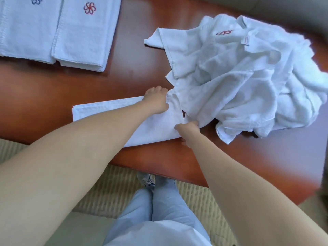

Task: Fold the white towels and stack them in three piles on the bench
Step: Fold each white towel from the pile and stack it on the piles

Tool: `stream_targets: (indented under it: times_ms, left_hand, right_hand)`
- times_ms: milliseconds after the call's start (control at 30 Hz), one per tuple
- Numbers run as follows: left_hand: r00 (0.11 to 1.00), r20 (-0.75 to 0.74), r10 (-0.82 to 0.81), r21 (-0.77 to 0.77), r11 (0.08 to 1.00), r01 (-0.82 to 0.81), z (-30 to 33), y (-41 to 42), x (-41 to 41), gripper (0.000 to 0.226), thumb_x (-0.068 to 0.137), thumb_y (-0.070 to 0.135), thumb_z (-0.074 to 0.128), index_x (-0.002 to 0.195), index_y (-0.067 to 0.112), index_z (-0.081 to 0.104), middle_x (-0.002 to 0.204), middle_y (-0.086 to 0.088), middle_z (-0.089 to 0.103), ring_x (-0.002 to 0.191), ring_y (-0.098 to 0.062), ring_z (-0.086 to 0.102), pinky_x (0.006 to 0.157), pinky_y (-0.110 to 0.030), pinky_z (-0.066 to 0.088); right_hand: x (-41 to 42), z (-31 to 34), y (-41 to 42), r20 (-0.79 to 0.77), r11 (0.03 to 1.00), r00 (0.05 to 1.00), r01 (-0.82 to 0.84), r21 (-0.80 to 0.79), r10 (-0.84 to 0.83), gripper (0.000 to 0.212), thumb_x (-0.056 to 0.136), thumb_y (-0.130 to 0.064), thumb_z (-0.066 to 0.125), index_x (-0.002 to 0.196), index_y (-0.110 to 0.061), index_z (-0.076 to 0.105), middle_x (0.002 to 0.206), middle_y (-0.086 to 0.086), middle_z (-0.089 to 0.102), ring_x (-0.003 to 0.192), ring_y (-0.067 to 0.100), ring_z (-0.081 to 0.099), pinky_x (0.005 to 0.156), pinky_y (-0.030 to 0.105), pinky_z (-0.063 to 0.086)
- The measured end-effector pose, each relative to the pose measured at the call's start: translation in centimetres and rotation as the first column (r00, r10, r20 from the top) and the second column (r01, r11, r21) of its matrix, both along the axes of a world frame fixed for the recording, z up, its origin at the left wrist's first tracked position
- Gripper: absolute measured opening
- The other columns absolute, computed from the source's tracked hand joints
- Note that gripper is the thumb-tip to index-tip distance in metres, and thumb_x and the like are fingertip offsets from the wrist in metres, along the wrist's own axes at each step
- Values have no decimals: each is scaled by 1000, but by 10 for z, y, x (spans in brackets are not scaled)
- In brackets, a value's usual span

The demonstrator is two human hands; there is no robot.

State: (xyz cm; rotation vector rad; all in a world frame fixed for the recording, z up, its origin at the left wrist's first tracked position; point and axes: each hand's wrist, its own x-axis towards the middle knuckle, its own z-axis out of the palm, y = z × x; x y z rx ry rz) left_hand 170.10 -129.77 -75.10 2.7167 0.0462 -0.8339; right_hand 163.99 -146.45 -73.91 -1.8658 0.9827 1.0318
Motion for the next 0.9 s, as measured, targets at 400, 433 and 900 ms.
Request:
stream_targets:
  times_ms: [400,433,900]
  left_hand:
    - [966,-258,4,-39,999,-14,68,19,42,13,86,25,66,80,14,65,74,-1,60,65,-20,55,59,-28,41]
    - [970,-243,12,-59,998,-27,80,27,42,10,85,24,67,78,18,64,75,1,61,68,-21,57,60,-28,41]
    - [920,158,357,-111,933,-343,228,207,-21,22,82,27,79,88,16,61,93,-5,65,90,-27,60,69,-34,42]
  right_hand:
    - [37,34,-8,-18,925,957,-274,264,288,28,89,-15,71,116,-17,68,108,0,67,94,16,64,77,28,56]
    - [44,41,-6,13,914,947,-312,261,320,27,88,-14,71,114,-18,68,109,0,67,97,17,63,77,28,56]
    - [115,185,134,567,628,502,-778,-34,653,7,89,-17,64,94,-13,62,73,6,69,57,16,73,53,30,61]
